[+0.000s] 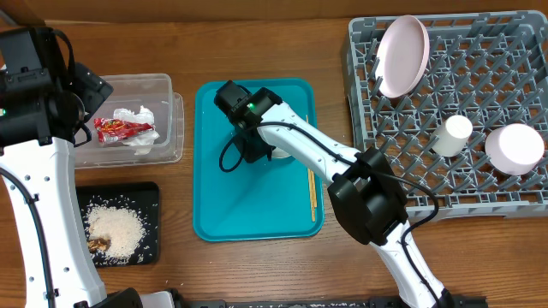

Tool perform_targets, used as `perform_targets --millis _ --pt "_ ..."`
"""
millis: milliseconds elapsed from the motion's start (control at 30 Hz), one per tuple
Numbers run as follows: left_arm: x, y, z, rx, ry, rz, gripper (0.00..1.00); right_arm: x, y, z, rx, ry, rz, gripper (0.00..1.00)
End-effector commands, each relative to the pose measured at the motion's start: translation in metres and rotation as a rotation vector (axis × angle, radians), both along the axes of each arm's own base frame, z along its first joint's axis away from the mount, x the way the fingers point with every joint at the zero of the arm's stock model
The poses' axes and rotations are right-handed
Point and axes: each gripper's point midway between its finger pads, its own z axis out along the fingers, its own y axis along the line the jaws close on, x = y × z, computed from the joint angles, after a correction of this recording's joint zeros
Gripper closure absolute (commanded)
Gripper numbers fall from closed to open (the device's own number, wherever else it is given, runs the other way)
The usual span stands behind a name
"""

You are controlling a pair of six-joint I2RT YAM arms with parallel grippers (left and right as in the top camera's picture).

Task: Sort waste into correct bins and load items into the dishwasher
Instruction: 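Close the right gripper on the white bowl's rim, then lift the white bowl with the right gripper and carry it into the rack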

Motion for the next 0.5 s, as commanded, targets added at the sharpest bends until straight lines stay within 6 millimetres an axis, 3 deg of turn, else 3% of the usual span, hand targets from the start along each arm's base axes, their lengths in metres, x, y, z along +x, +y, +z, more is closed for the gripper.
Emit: perform_targets --millis 0,133,333,467 --pt "0.002 0.0 0.002 0.003 -0.005 -0.01 0.0 -0.001 0.007 0.006 0.027 0.004 -0.012 0.96" --pt "0.002 0.0 0.002 0.003 -0.005 -0.011 0.0 0.001 0.009 0.026 0.049 -0.011 -0.05 0.96" --pt "0.002 0.0 0.002 0.003 -0.005 -0.01 0.0 0.028 0.008 0.145 0.202 -0.167 -0.103 0.96" --pt "0.002 0.0 0.002 0.003 -0.005 -0.01 0.0 0.048 -0.026 0.231 0.318 -0.303 -0.179 0.96"
